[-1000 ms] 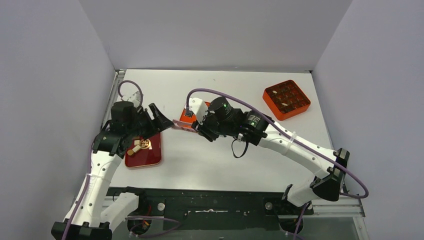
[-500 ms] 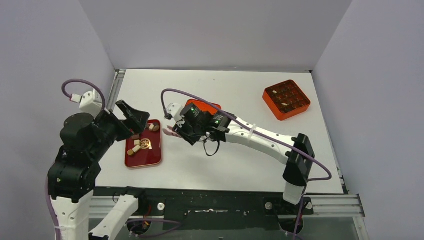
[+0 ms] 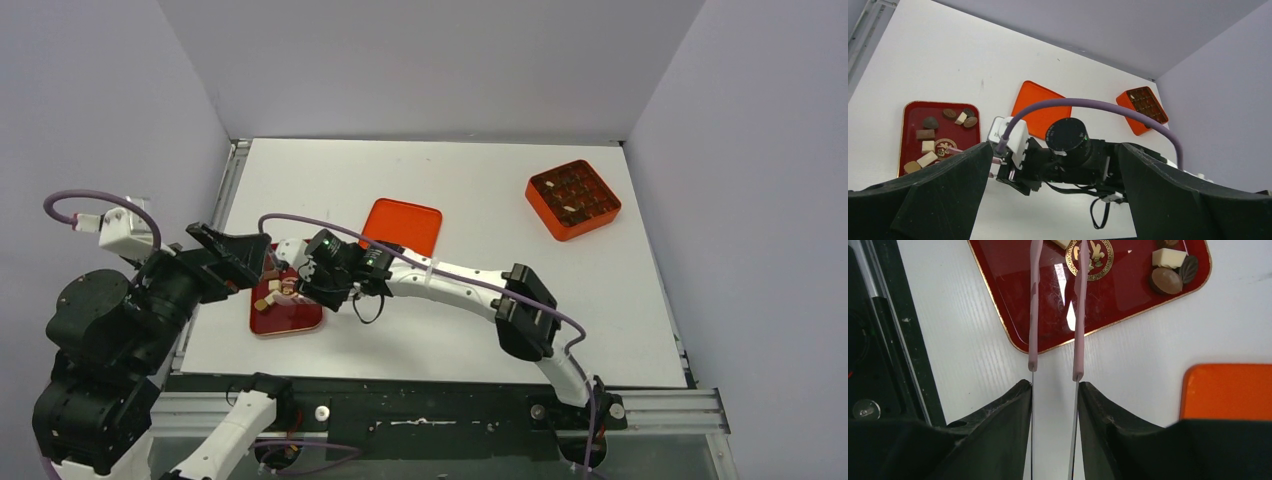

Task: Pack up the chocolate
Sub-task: Pick up the fake chocolate from the plate.

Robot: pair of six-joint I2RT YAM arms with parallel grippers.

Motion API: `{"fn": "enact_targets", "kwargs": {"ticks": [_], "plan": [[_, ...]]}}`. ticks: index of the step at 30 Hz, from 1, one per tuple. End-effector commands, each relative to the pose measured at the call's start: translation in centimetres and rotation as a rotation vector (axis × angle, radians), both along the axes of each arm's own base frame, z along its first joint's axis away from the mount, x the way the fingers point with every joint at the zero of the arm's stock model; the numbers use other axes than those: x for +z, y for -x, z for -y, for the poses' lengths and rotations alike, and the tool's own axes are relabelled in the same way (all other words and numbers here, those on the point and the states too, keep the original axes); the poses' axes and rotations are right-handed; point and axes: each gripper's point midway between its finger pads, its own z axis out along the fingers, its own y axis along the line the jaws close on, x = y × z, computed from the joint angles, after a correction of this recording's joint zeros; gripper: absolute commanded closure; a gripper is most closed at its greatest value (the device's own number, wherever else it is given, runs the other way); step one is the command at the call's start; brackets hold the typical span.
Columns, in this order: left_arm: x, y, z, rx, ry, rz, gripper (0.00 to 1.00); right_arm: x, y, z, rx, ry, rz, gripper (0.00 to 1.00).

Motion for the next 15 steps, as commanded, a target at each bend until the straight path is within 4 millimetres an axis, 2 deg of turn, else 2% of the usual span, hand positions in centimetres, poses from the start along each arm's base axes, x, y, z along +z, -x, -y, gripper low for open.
{"fn": "enact_targets", "kwargs": {"ticks": [1, 7, 15], "plan": [[0.7, 1.2, -1.2, 0.041, -0.018, 0.033, 0.03, 1.5, -1.6, -2.9, 0.081, -0.091, 0.045, 0.62], [0.8, 1.7, -1.5, 0.053, -0.019, 0.04, 0.03, -0.1, -3.4, -3.7, 0.09, -0.092, 0.028, 0.62], [0.3, 1.4, -1.3, 0.051, -0.002, 0.029, 0.03, -1.7, -3.7, -4.0, 0.158, -0.071, 0.035, 0.6]]}}
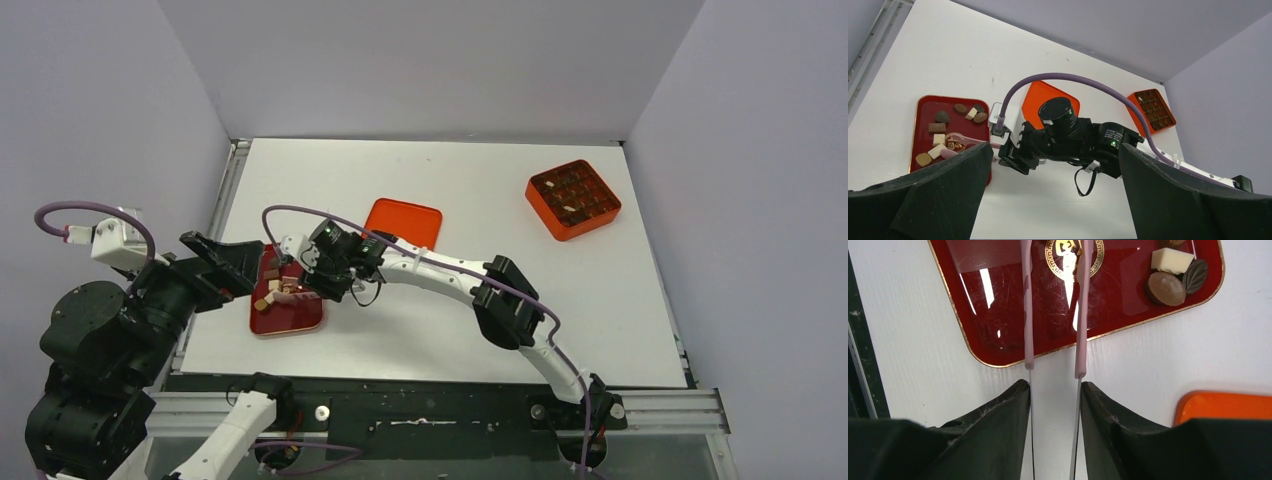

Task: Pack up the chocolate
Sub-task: Pick up the fake chocolate from the plate.

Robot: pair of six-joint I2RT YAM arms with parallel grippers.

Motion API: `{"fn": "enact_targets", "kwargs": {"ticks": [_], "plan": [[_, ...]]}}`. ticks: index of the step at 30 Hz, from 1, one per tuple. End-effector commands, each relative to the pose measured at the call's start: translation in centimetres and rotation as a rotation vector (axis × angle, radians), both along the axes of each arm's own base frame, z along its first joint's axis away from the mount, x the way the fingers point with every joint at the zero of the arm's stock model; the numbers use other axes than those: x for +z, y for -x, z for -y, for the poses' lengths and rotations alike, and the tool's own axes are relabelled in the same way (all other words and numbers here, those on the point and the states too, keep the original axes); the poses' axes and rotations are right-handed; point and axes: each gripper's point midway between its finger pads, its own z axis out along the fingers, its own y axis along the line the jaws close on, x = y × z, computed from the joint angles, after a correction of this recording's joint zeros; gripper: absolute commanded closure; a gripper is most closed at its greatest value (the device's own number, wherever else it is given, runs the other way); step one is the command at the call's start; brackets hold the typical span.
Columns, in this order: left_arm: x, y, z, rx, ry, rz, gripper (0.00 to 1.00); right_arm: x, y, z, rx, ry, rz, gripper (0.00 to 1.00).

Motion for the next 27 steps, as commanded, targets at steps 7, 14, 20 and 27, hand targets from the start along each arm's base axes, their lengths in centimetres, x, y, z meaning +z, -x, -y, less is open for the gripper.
{"fn": "enact_targets", "kwargs": {"ticks": [7, 14, 20, 27], "plan": [[0.2, -0.3, 0.2, -0.004, 0.02, 0.022, 0.03, 2.3, 0.0, -2.6, 0.103, -0.104, 0.047, 0.6], [0.1, -0.1, 0.2, -0.003, 0.022, 0.028, 0.03, 1.3, -0.3, -3.0, 0.122, -0.094, 0.061, 0.58], [0.2, 0.3, 0.0, 0.004, 0.028, 0.034, 0.03, 0.9, -0.4, -3.0, 0.134, -0.061, 0.099, 0.57], [0.3, 0.6, -0.3, 0.015, 0.031, 0.047, 0.03, 1.3, -0.6, -3.2, 0.145, -0.069, 0.122, 0.62]]}}
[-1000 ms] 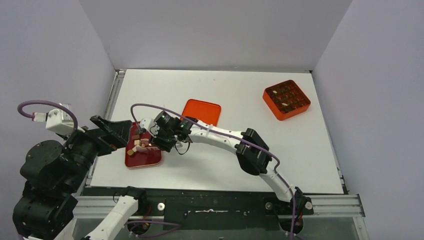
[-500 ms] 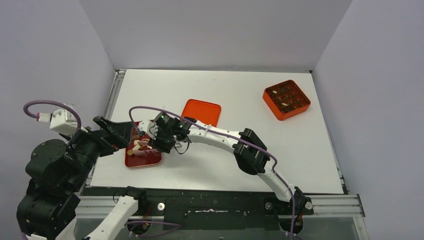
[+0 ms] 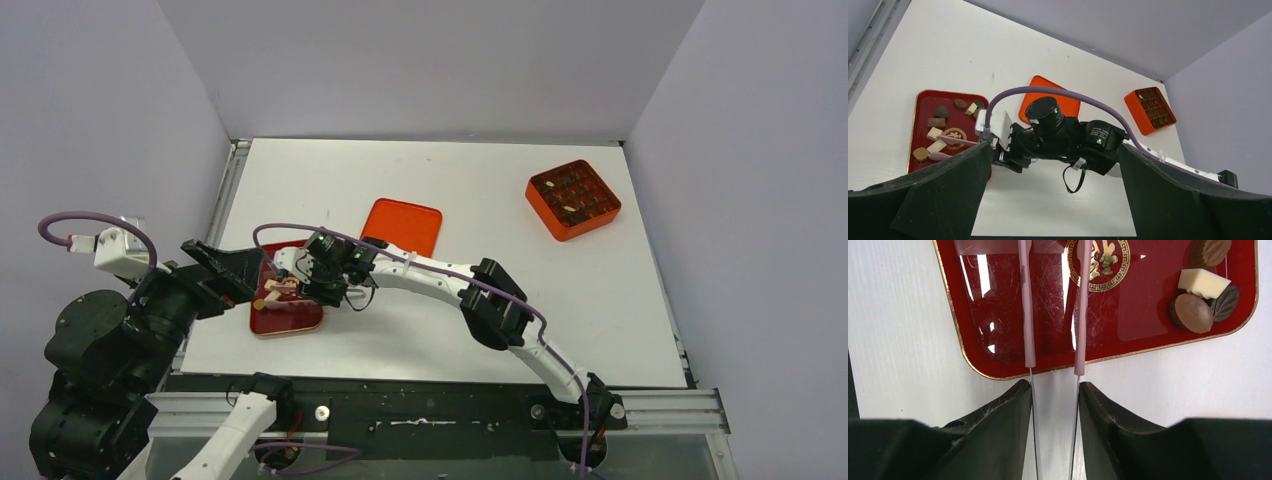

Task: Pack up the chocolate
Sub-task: Pick up the fake chocolate from the plate.

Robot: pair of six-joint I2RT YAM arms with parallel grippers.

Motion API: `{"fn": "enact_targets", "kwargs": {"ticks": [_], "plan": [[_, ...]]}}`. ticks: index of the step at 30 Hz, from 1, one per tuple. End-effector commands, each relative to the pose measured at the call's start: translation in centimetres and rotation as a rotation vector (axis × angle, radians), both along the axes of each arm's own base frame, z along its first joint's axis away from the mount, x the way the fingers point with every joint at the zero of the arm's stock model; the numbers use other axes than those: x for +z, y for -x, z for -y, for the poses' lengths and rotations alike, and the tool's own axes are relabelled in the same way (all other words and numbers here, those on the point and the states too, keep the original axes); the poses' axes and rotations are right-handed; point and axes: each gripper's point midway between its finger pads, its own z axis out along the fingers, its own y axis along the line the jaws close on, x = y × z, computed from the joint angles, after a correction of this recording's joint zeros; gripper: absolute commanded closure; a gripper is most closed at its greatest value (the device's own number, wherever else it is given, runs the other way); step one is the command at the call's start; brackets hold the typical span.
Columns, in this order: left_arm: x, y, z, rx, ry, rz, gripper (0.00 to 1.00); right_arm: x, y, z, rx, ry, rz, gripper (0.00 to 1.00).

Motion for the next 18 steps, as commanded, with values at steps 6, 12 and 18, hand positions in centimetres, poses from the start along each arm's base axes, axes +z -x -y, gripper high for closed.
{"fn": "enact_targets", "kwargs": {"ticks": [6, 12, 18], "plan": [[1.1, 0.2, -0.2, 0.011, 0.022, 0.05, 0.03, 4.0, -0.9, -2.1, 0.03, -0.109, 0.09, 0.71], [1.0, 0.4, -0.3, 0.016, 0.023, 0.05, 0.03, 5.6, -1.0, -1.3, 0.007, -0.123, 0.112, 0.74], [0.6, 0.2, -0.3, 0.016, 0.018, 0.041, 0.03, 7.7, -0.8, 0.3, -0.03, -0.158, 0.127, 0.76]]}}
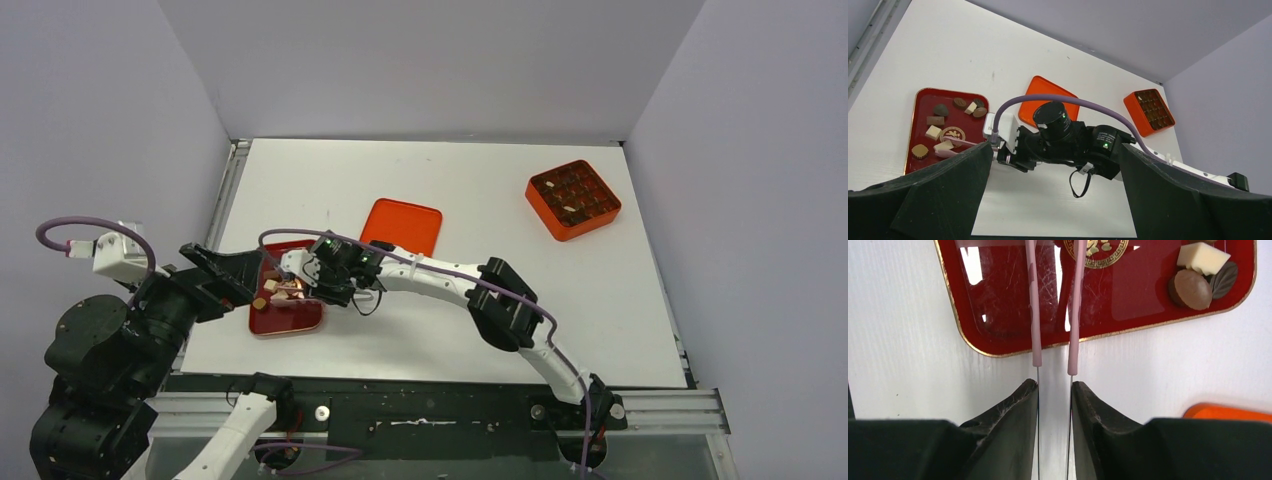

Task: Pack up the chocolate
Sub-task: Pick up the fake chocolate from the plate, then place the fake chocolate in the packing box.

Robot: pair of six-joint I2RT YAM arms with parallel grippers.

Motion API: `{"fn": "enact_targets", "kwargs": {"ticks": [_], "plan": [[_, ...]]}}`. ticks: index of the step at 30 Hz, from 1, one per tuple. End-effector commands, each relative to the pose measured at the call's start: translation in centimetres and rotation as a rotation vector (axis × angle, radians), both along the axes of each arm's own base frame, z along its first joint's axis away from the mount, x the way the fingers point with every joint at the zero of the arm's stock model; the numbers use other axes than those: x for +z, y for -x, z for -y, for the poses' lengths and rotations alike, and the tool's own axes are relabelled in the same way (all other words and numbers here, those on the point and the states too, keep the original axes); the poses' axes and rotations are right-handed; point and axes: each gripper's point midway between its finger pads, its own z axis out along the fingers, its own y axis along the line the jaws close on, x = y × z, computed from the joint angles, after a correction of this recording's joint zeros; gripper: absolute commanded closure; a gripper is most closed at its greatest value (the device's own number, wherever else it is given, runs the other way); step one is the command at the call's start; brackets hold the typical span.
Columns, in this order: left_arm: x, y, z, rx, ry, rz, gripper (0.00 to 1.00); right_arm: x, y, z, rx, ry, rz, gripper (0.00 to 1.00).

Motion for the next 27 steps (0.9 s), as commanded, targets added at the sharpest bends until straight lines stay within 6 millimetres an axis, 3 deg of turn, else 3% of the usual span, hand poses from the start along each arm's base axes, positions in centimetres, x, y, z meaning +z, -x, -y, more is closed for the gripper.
{"fn": "enact_targets", "kwargs": {"ticks": [1, 9, 15, 20, 27], "plan": [[0.6, -0.2, -0.1, 0.007, 0.005, 0.031, 0.03, 7.9, -0.7, -0.6, -0.029, -0.172, 0.094, 0.76], [-0.4, -0.7, -0.2, 0.013, -0.01, 0.01, 0.03, 8.2, -0.4, 1.2, -0.073, -0.164, 0.075, 0.77], [-1.0, -0.8, -0.1, 0.012, -0.017, -0.003, 0.03, 10.2, -0.7, 2.5, -0.14, -0.19, 0.042, 0.77], [-2.3, -0.9, -0.3, 0.02, -0.037, -0.028, 0.03, 11.9, -2.1, 5.2, -0.254, -0.193, -0.001, 0.77], [-3.7, -1.1, 0.1, 0.003, -0.025, -0.053, 0.03, 14.6, -4.3, 10.9, -0.428, -0.176, -0.009, 0.77]]}}
